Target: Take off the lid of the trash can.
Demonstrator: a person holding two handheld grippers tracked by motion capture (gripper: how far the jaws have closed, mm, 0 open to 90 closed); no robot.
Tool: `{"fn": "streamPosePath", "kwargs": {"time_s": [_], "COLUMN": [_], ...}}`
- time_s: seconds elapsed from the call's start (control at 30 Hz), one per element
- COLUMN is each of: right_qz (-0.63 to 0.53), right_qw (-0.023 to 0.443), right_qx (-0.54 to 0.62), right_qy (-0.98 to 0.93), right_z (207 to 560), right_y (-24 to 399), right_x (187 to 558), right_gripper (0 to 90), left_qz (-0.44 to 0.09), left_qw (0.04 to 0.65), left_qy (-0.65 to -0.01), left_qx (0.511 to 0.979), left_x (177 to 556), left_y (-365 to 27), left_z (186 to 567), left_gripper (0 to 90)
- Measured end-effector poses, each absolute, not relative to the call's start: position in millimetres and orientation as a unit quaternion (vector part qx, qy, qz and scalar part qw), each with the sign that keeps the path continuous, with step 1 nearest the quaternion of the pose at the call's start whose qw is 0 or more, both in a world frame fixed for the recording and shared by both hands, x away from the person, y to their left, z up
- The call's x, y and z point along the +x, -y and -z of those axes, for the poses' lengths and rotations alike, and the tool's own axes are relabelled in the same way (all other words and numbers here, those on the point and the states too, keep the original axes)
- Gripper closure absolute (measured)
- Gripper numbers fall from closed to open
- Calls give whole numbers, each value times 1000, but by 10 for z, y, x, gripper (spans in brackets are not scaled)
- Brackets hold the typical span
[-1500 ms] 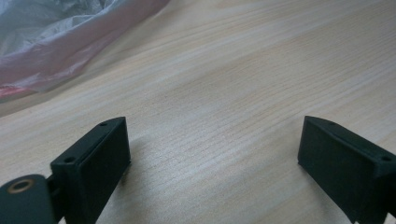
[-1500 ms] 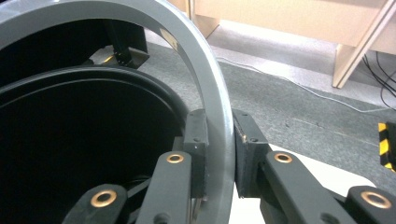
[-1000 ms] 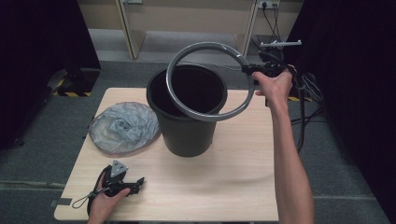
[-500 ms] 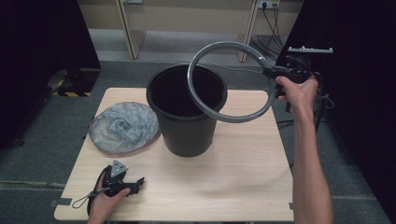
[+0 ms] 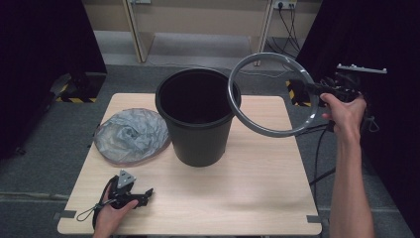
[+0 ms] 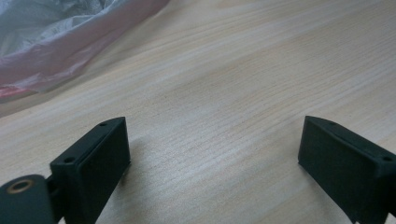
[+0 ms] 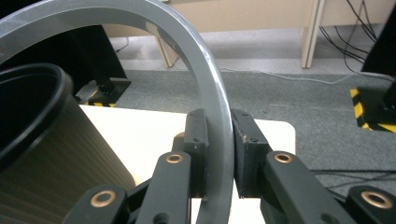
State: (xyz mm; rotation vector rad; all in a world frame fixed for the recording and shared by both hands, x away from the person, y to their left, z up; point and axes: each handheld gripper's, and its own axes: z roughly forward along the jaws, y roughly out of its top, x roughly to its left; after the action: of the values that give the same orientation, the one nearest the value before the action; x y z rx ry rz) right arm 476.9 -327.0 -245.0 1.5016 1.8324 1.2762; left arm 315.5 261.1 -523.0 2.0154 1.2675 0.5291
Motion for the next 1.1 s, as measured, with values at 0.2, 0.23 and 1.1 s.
{"fn": "streamPosePath", "kwargs": {"time_s": [0.2,0.23,1.1], "right_qz": [-456,-456,-380], "right_qw": [226,226,196], "right_qx": [558,558,613], "right_qy": [-655,-655,-664], "right_z": [2556,2556,3840], "right_y": [3493,3493,3767], "right_x": [4698,4698,4697], "right_gripper": [777,777,775], "left_qz": [-204,-204,-204], "left_qw": [344,344,344], "left_qy": [-488,-488,-488], "left_qx": [776,776,776], "left_x": [3155,3154,3155], "left_y": [-2611,-2611,-2610], "left_z": [5230,5231,5231], "left_gripper": [82,82,80]}}
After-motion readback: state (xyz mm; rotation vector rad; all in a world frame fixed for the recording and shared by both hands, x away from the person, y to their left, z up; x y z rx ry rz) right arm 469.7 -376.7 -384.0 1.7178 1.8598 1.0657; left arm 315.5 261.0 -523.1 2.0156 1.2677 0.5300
